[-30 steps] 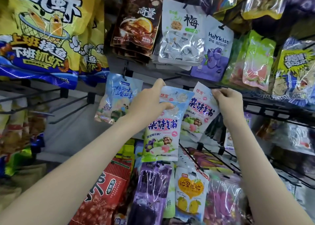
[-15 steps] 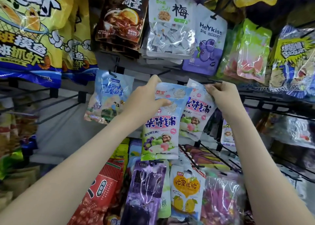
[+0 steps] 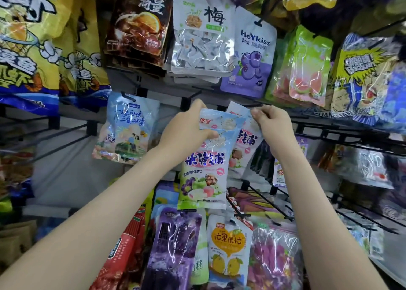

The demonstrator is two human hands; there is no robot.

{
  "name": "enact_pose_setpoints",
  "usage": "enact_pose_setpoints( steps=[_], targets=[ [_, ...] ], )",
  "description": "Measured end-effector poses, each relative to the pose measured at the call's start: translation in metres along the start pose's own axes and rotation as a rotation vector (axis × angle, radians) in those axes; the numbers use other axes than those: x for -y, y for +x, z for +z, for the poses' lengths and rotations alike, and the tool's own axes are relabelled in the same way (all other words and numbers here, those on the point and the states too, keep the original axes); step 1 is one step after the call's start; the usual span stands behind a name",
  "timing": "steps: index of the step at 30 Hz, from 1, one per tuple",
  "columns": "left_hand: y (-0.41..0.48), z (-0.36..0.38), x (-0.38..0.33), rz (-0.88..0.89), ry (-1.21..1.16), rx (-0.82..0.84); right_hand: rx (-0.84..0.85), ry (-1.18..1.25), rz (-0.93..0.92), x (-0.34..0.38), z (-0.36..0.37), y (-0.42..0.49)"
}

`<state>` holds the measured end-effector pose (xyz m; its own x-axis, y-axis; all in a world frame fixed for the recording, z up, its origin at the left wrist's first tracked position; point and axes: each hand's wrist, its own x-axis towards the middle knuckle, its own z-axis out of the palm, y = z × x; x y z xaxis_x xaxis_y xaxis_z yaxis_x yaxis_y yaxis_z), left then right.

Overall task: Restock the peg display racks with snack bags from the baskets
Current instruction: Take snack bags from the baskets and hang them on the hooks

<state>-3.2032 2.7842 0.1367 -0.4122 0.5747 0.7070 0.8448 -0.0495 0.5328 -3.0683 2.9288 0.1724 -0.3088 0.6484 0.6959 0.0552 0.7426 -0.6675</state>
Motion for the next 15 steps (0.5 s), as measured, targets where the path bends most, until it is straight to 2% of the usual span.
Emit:
enact_pose_setpoints(
  steps=[7,11,15],
  targets=[
    [0.003,0.009,-0.006,-0.05,-0.018,0.011,0.016,0.05,0.021,0.001,-0.001,0.001],
    [0.0,0.017,-0.012,0.045,0.141,0.112,0.07,0.054,0.04,0.001,-0.001,0.002],
    [0.003,0.018,-0.014,0.106,0.324,0.124,0.103,0.05,0.049,-0.003,-0.002,0.005]
  ],
)
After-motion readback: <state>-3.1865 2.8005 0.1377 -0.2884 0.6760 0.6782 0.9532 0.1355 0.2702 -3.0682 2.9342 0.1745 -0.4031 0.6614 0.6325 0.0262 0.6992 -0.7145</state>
